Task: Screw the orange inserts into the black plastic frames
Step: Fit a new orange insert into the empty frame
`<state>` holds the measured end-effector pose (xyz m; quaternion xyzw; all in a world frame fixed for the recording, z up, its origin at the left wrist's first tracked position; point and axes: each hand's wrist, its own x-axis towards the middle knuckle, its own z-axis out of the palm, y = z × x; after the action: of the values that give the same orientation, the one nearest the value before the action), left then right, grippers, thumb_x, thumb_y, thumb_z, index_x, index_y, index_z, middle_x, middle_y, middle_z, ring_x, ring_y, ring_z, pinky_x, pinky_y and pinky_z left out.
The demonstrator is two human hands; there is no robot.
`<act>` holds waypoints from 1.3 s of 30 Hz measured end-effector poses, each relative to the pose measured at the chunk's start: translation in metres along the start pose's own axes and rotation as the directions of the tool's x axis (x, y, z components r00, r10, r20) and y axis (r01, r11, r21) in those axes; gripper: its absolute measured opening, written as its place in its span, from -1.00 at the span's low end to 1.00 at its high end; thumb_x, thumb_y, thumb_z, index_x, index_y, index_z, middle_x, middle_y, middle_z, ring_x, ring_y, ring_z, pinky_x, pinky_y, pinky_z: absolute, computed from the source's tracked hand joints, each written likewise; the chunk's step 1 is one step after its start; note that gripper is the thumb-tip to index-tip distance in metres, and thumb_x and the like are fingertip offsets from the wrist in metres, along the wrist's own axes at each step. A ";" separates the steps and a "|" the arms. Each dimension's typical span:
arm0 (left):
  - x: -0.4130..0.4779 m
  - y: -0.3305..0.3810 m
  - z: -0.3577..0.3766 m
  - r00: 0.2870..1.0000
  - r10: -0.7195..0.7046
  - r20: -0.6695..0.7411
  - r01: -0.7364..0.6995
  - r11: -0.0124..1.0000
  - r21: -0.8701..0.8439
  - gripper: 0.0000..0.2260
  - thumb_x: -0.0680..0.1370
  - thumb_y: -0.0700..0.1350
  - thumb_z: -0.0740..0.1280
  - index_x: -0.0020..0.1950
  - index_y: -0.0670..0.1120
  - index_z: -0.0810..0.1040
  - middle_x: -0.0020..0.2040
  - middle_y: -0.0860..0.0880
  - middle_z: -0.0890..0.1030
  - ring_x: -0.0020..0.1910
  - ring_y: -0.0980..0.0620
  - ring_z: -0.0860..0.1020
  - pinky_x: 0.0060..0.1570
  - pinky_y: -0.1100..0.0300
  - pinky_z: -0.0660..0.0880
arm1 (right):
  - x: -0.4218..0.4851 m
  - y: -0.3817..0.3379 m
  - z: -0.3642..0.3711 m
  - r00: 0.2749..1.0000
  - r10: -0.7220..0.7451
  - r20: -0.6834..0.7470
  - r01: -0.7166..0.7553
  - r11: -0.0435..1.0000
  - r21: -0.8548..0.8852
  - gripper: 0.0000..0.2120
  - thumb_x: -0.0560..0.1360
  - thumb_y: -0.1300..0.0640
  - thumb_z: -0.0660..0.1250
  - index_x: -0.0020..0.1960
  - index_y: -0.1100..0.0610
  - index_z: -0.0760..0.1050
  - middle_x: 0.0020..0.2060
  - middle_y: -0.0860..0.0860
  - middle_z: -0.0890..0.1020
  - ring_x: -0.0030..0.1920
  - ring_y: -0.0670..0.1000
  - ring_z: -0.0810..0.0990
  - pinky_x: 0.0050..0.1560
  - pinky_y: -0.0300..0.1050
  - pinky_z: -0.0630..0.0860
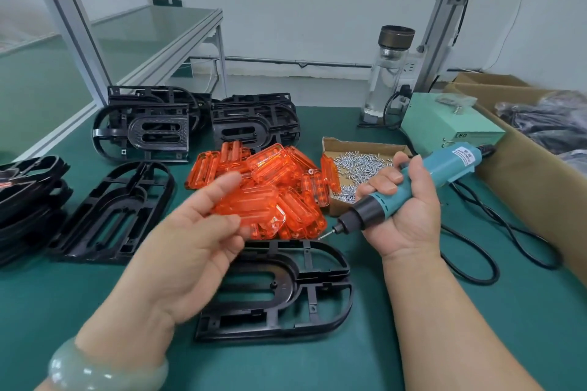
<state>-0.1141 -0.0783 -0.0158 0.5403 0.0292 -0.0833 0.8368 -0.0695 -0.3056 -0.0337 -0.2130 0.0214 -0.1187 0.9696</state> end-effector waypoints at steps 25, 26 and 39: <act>0.002 -0.009 -0.010 0.935 0.072 0.348 -0.348 -0.012 0.937 -0.81 0.48 0.00 0.38 -0.27 0.25 0.48 -0.21 0.21 0.54 -0.11 0.22 0.45 -0.16 0.37 0.28 | -0.001 0.003 0.000 1.000 0.013 -0.010 -0.013 0.999 -0.036 -0.88 0.47 -0.01 0.29 -0.12 0.03 0.44 -0.44 -0.13 0.40 -0.51 -0.18 0.37 -0.37 -0.26 0.40; 0.003 -0.012 -0.010 0.931 0.107 0.349 -0.348 -0.029 0.937 -0.85 0.48 0.01 0.38 -0.24 0.24 0.50 -0.19 0.20 0.54 -0.07 0.20 0.41 -0.10 0.30 0.28 | -0.002 0.003 0.000 1.000 0.012 -0.007 -0.012 0.999 -0.037 -0.88 0.47 -0.01 0.29 -0.11 0.03 0.44 -0.45 -0.13 0.40 -0.51 -0.18 0.37 -0.37 -0.26 0.40; -0.007 -0.023 -0.014 0.912 0.193 0.363 -0.377 0.040 0.925 -0.91 0.50 -0.09 0.39 -0.09 0.09 0.67 -0.15 0.14 0.55 -0.13 0.15 0.52 -0.05 0.31 0.41 | -0.002 0.005 -0.002 1.000 0.013 0.023 -0.012 0.999 -0.046 -0.87 0.45 0.00 0.29 -0.11 0.04 0.43 -0.45 -0.13 0.41 -0.51 -0.18 0.38 -0.35 -0.27 0.37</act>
<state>-0.1246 -0.0738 -0.0409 0.9434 -0.1994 0.0495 0.2604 -0.0706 -0.3020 -0.0376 -0.2363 0.0140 -0.1095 0.9654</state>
